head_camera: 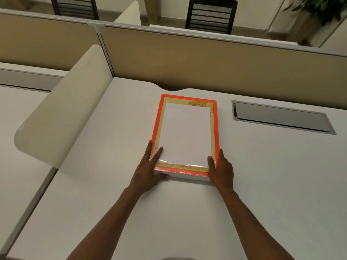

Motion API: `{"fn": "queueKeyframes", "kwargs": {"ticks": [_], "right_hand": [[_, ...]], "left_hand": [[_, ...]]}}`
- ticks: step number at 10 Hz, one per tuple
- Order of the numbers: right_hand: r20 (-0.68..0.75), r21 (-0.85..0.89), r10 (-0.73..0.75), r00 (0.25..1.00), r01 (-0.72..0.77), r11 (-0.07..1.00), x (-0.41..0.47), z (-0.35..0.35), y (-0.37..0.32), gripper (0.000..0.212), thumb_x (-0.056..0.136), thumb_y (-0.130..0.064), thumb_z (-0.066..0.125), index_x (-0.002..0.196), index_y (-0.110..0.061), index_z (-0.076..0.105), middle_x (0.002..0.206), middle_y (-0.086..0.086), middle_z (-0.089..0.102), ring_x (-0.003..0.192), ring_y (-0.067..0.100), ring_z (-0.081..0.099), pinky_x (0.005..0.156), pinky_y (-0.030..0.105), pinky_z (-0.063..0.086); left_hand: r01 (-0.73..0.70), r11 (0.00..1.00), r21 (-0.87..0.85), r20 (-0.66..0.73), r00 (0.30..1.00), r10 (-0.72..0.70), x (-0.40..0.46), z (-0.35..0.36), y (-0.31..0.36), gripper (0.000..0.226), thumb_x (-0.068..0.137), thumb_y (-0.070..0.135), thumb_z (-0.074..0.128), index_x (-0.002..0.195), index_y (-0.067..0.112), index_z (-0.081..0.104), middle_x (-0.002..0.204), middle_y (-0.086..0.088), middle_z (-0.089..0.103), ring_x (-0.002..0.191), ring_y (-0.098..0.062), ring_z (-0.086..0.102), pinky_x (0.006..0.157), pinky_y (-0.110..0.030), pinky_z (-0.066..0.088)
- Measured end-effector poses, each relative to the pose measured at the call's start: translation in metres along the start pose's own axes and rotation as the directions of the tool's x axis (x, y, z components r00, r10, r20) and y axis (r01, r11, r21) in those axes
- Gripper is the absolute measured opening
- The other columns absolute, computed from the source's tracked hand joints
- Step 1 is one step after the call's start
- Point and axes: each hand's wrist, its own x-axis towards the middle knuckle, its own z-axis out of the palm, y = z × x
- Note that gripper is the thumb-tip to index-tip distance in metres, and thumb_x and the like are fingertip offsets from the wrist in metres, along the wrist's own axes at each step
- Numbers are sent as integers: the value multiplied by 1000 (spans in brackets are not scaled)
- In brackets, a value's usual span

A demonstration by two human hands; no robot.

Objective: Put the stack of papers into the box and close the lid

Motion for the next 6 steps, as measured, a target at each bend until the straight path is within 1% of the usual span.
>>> {"fn": "queueKeyframes", "kwargs": {"ticks": [2, 3, 4, 5, 6], "right_hand": [[13, 5, 17, 1000, -18, 1000, -13, -1, -5, 65, 100, -46, 43, 153, -11, 28, 131, 18, 62, 118, 37, 59, 99, 46, 52], [2, -2, 13, 1000, -13, 1000, -21, 1, -4, 66, 100, -47, 43, 153, -12, 28, 131, 17, 61, 118, 36, 59, 99, 44, 52], [15, 30, 25, 1000, -25, 999, -21, 2, -2, 66, 100, -47, 43, 153, -12, 28, 133, 17, 60, 119, 35, 59, 99, 43, 51], [61, 14, -53, 997, 53, 999, -25, -9, -1, 62, 100, -47, 43, 150, -12, 32, 133, 15, 61, 118, 36, 59, 98, 45, 52], [89, 18, -86, 992, 85, 996, -12, -25, 3, 63, 99, -50, 45, 148, -11, 36, 130, 14, 64, 115, 35, 63, 96, 42, 53]], "left_hand": [[5, 1000, 8, 3, 1000, -5, -6, -2, -2, 117, 69, 53, 86, 161, 30, 18, 170, 6, -15, 155, -29, 21, 108, -46, 48], [12, 1000, 23, 8, 1000, -12, -10, -5, -4, 117, 68, 53, 87, 161, 32, 19, 170, 7, -15, 155, -29, 20, 109, -46, 47], [32, 998, 46, 33, 999, -34, -13, -8, -3, 118, 69, 52, 87, 161, 31, 16, 170, 5, -15, 155, -29, 18, 109, -48, 47], [45, 995, 84, 60, 997, -51, -17, -13, 9, 118, 71, 55, 84, 161, 29, 12, 169, 3, -16, 157, -30, 12, 114, -52, 43], [71, 985, 157, 68, 994, -83, -14, -18, 16, 118, 69, 65, 80, 161, 31, 14, 170, 1, -11, 158, -30, 0, 118, -58, 35]]}}
